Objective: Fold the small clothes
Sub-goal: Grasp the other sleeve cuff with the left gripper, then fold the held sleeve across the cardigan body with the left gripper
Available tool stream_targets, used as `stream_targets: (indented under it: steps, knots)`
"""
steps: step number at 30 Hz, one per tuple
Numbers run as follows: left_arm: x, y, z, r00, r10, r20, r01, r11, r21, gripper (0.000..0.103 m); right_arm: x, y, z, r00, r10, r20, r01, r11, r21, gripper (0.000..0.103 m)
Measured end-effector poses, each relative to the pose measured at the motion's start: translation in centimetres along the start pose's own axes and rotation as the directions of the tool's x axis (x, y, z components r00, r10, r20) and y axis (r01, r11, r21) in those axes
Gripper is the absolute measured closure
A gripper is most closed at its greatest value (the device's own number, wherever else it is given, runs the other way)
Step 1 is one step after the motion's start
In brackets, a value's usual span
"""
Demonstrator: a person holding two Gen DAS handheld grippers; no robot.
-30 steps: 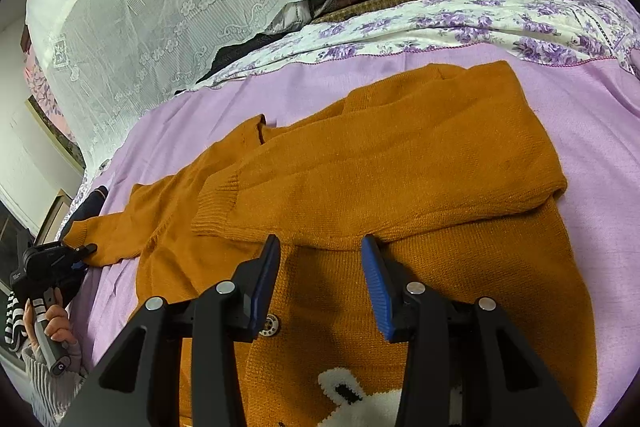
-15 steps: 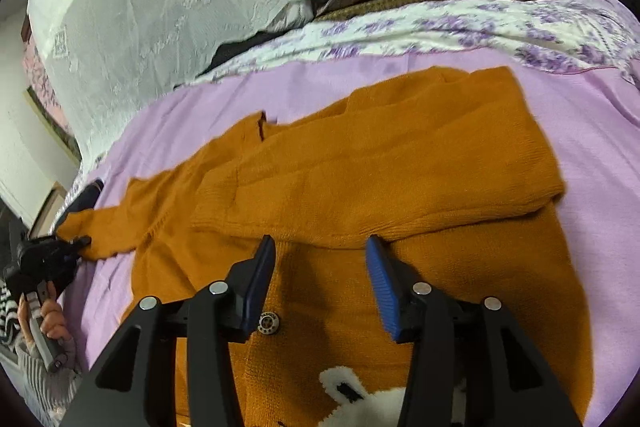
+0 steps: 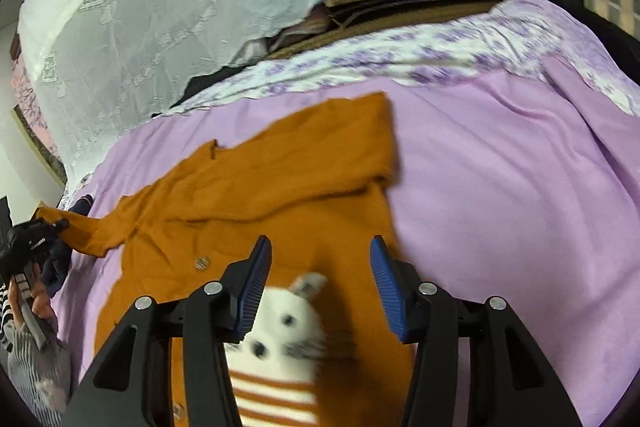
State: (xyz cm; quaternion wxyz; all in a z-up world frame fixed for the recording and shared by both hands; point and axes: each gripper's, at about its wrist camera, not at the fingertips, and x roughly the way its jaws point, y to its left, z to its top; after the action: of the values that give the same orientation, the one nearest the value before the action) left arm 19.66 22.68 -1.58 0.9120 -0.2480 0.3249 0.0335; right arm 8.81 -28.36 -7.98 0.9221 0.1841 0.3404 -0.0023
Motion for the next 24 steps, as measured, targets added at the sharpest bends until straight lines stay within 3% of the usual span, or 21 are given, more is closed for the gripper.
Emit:
stream_targets:
  steps: [10,16,24]
  knots:
    - [-1.2,-6.7,0.3,0.999,0.018,0.031,-0.022,0.99,0.138,0.099,0.0,-0.5,-1.3,0.998,0.033,-0.054,-0.035,0.998,-0.042,0.047]
    - [-1.4,-12.3,-0.7,0.999,0.0,0.037,-0.009,0.972,0.237,0.099,-0.6,-1.4,-1.7,0.997,0.038,-0.073,-0.043,0.997,-0.07,0.042]
    - [-0.8,-19.5,-2.9,0.999,-0.049,0.015,0.042,0.944,0.327,0.099,-0.6,-2.7,-1.8,0.991,0.09,-0.1,-0.092,0.996,-0.02,0.042]
